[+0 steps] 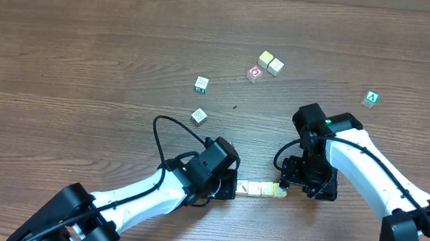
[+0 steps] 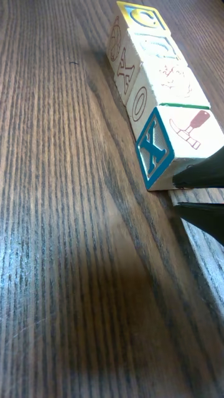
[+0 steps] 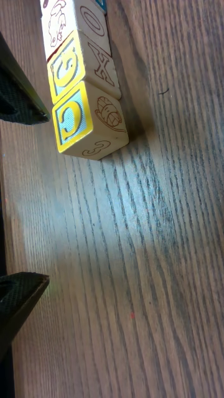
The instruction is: Flip 5 blocks
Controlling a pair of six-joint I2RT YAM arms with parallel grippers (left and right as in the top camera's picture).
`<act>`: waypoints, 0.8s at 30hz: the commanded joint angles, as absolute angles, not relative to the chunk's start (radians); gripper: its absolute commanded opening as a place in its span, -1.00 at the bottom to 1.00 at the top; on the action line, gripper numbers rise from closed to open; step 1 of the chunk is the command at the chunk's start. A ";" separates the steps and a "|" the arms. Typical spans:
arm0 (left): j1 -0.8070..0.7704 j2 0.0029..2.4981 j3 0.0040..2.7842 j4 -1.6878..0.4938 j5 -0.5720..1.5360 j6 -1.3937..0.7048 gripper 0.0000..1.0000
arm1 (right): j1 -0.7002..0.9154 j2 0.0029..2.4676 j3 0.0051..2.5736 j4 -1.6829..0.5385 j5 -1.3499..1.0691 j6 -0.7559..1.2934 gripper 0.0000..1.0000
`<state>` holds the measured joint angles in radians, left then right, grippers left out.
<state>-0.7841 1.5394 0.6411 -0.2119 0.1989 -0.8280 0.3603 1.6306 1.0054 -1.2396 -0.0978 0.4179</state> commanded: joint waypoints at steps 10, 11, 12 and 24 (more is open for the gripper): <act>-0.780 1.549 0.631 -0.208 0.216 -0.922 -0.92 | 0.358 1.629 1.000 -1.236 -0.100 0.419 0.53; -0.780 1.549 0.631 -0.208 0.216 -0.925 -0.92 | 0.358 1.629 1.000 -1.236 -0.100 0.419 0.53; -0.780 1.549 0.631 -0.208 0.217 -0.925 -0.92 | 0.358 1.629 1.000 -1.236 -0.100 0.419 0.53; -0.780 1.549 0.631 -0.209 0.218 -0.958 -0.92 | 0.358 1.629 1.000 -1.236 -0.100 0.419 0.54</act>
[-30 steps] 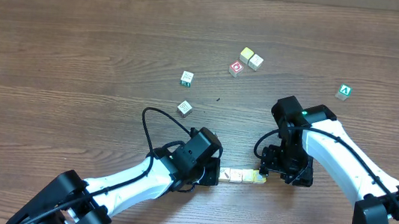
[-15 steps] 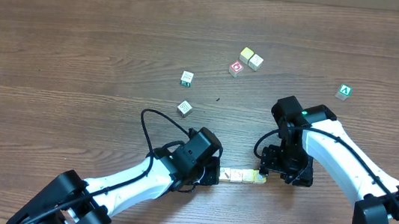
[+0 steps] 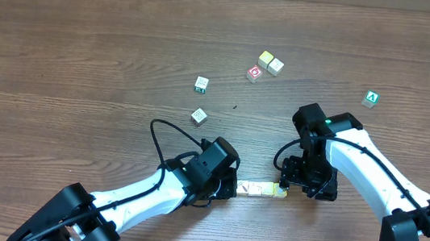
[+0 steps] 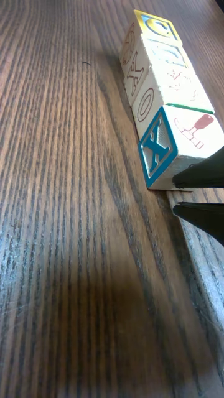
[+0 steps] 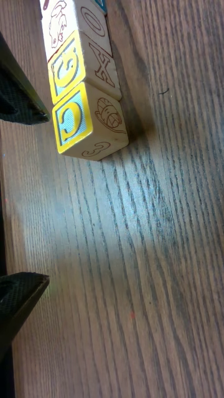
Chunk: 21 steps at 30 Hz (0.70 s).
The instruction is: Flip 5 blocks
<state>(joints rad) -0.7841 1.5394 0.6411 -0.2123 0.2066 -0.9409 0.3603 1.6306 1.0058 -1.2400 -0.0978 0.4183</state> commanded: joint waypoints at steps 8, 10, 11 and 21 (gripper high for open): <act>-0.729 1.541 0.649 -0.236 0.207 -0.807 -0.85 | 0.358 1.629 1.000 -1.237 -0.099 0.418 0.54; -0.688 1.533 0.667 -0.259 0.207 -0.790 -0.81 | 0.358 1.629 1.000 -1.237 -0.099 0.418 0.54; -0.664 1.528 0.679 -0.270 0.207 -0.771 -0.74 | 0.358 1.629 1.000 -1.237 -0.099 0.418 0.54; -0.451 1.529 0.911 -0.448 0.198 -0.387 0.25 | 0.358 1.629 1.000 -1.235 -0.099 0.415 0.58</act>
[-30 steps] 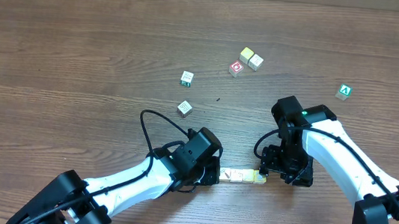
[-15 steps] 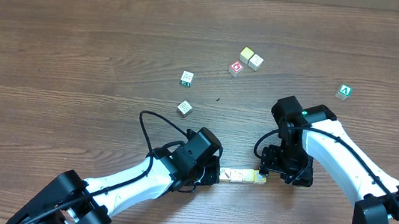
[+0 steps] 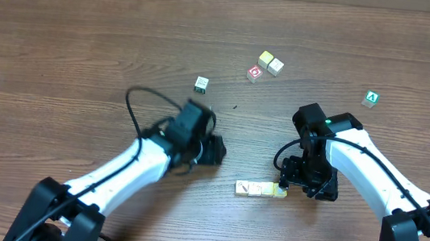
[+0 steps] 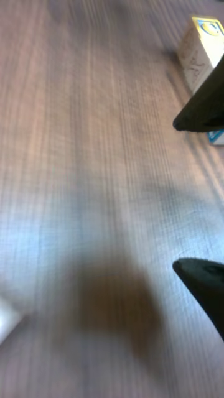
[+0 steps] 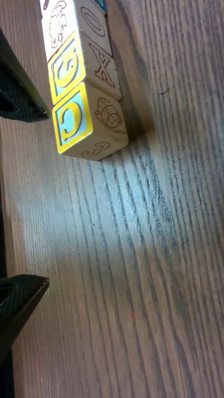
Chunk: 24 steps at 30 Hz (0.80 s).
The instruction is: Flip 5 blocks
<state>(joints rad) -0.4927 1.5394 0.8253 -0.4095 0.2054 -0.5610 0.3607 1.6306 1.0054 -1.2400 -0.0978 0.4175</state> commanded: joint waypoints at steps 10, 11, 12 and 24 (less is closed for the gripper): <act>-0.409 1.663 1.130 -0.569 0.093 -0.160 0.04 | 0.358 1.629 1.000 -1.238 -0.100 0.415 0.59; -0.408 1.687 1.145 -0.572 0.093 -0.115 0.04 | 0.358 1.629 1.000 -1.240 -0.100 0.415 0.59; -0.409 1.712 1.160 -0.574 0.093 -0.063 0.10 | 0.358 1.629 1.000 -1.241 -0.100 0.415 0.59; -0.371 1.850 1.215 -0.589 0.033 0.158 0.33 | 0.358 1.629 1.000 -1.244 -0.100 0.415 0.60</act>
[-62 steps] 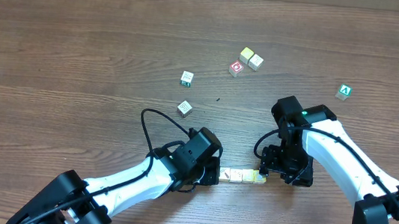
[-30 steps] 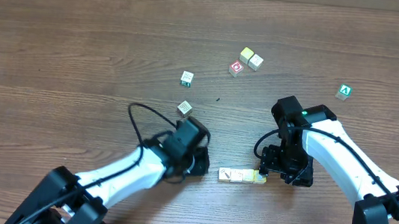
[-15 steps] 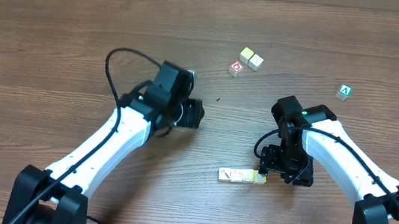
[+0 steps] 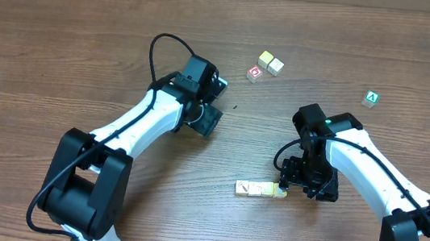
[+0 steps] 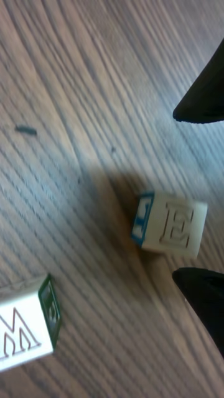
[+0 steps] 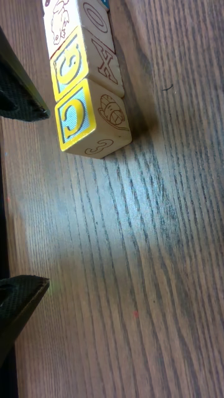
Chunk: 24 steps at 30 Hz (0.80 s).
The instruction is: Flip 5 blocks
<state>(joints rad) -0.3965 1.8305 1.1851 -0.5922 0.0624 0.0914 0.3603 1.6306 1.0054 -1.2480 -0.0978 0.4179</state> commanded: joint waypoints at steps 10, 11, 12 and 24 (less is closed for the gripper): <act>-0.334 1.898 1.215 -0.572 0.071 0.162 0.12 | 0.358 1.629 1.000 -1.243 -0.100 0.415 0.60; -0.334 1.901 1.215 -0.568 0.072 0.161 0.10 | 0.358 1.629 1.000 -1.242 -0.100 0.415 0.60; -0.335 1.903 1.215 -0.565 0.073 0.161 0.07 | 0.358 1.629 1.000 -1.240 -0.100 0.416 0.60; -0.335 1.905 1.215 -0.564 0.092 0.149 -0.47 | 0.358 1.629 1.000 -1.235 -0.100 0.419 0.60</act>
<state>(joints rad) -0.3386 1.8923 1.1931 -0.5613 0.0681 0.1417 0.3603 1.6306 1.0054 -1.2407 -0.0982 0.4179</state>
